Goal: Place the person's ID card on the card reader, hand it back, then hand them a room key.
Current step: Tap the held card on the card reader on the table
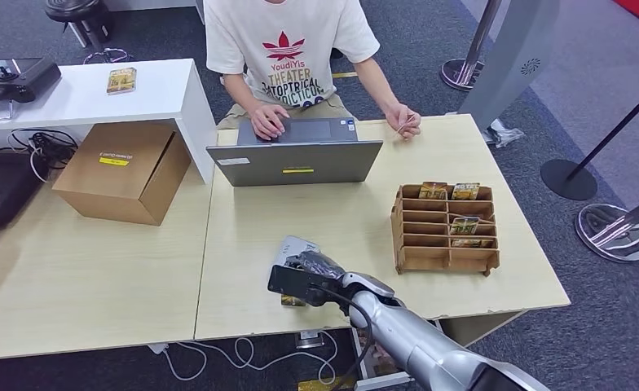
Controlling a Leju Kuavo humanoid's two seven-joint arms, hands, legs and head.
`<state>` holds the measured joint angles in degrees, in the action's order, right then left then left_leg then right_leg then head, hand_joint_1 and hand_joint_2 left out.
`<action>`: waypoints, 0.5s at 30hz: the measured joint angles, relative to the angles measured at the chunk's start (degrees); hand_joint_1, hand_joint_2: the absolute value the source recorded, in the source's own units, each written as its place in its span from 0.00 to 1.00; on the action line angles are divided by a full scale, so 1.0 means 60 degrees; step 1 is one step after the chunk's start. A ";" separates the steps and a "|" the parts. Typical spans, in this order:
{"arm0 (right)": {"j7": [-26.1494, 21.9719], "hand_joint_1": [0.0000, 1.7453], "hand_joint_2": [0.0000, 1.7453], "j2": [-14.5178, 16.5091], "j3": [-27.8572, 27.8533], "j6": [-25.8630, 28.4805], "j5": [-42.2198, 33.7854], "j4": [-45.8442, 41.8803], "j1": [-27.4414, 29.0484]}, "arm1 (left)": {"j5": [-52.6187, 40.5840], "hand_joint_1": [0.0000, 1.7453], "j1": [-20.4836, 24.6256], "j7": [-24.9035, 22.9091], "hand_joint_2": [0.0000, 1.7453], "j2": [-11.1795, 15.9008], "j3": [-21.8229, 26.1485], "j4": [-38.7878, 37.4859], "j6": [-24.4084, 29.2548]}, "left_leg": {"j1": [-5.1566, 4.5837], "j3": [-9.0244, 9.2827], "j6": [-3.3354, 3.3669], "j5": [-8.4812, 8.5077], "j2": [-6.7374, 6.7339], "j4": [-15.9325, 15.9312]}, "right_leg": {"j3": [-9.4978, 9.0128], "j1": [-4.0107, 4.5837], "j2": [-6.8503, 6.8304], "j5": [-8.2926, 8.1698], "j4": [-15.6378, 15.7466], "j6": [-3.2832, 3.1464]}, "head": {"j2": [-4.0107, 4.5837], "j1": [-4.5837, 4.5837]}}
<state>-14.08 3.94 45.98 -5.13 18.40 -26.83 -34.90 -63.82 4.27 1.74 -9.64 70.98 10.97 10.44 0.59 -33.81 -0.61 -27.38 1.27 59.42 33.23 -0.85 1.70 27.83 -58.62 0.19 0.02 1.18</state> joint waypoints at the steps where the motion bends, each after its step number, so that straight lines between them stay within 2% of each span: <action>1: 0.0045 1.00 1.00 0.0072 0.0042 -0.0039 0.0022 0.0036 -0.0060 | -0.0016 0.00 0.0003 -0.0014 0.00 0.0000 -0.0006 0.0000 -0.0002 | 0.0001 0.0000 0.0000 0.0000 0.0000 0.0000 | 0.0000 0.0001 0.0000 0.0000 0.0000 0.0000 | 0.0000 0.0000; 9: 0.0248 1.00 1.00 0.0598 0.0261 -0.0221 -0.0010 0.0305 -0.0652 | -0.0089 0.00 0.0033 -0.0213 0.00 0.0001 -0.0129 0.0000 -0.0005 | 0.0002 0.0000 -0.0001 0.0001 0.0001 0.0000 | 0.0000 0.0001 0.0000 0.0000 -0.0002 0.0000 | 0.0000 0.0001; 15: 0.0364 1.00 1.00 0.0780 0.0268 -0.0250 -0.0131 0.0431 -0.1124 | -0.0103 0.00 0.0034 -0.0275 0.00 0.0007 -0.0148 0.0000 -0.0018 | 0.0000 0.0000 0.0000 0.0001 0.0003 0.0001 | -0.0002 0.0000 -0.0002 -0.0001 -0.0001 0.0000 | 0.0000 0.0000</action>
<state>-11.90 8.62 47.58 -6.62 17.62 -24.24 -41.64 -64.43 4.48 0.09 -9.60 70.10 10.97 10.33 0.59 -33.81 -0.62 -27.38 1.28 59.42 33.22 -0.85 1.69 27.83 -58.63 0.19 0.02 1.18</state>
